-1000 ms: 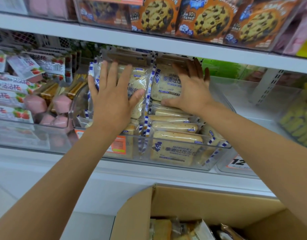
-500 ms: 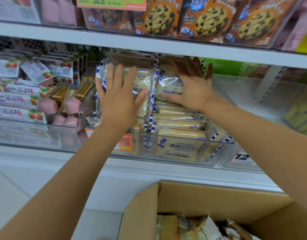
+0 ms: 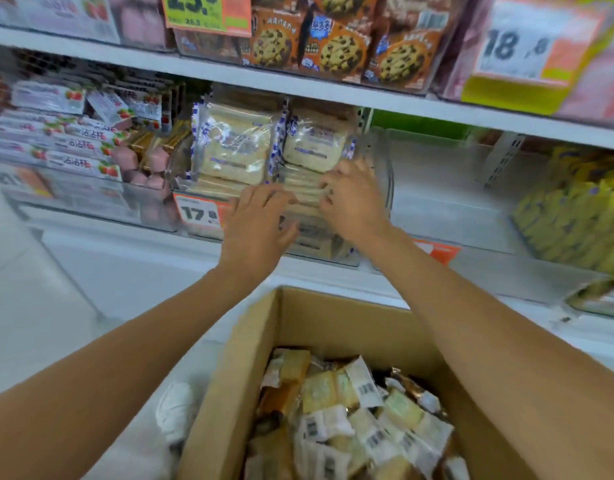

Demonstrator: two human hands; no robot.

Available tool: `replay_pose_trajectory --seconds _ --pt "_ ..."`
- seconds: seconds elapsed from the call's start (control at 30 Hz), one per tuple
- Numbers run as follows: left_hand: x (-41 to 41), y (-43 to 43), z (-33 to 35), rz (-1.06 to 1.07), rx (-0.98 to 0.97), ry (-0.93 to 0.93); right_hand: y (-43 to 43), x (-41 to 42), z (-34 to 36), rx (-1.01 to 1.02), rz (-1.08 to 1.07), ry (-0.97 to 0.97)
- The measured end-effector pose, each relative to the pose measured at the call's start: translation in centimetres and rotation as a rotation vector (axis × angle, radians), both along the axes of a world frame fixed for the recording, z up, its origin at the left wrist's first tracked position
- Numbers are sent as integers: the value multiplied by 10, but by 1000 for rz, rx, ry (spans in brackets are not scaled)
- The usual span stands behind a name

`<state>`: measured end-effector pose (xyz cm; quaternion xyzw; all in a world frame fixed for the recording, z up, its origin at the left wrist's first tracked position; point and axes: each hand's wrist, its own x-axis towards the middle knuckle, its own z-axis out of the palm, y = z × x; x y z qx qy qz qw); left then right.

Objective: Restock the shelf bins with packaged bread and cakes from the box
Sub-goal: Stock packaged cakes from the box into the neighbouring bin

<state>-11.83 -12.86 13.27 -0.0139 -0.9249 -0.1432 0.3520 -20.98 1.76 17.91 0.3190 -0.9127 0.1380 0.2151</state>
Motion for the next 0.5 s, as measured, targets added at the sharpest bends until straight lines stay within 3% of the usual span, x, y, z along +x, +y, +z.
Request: replay_pose_trajectory --seconds 0.07,0.17,0.3,0.43,0.5 --pt "25 22 -16 -48 119 -43 31 31 -15 -46 7 -41" --pt "57 52 -53 -35 345 -366 91 76 -54 -38 27 -221" --pt "80 80 -109 -15 475 -744 174 119 -139 151 -42 -671" --pt "90 104 -149 -1 617 -975 225 140 -232 26 -244 -1106" --pt "94 109 -166 -14 590 -1057 224 148 -264 -81 -330 -1312"
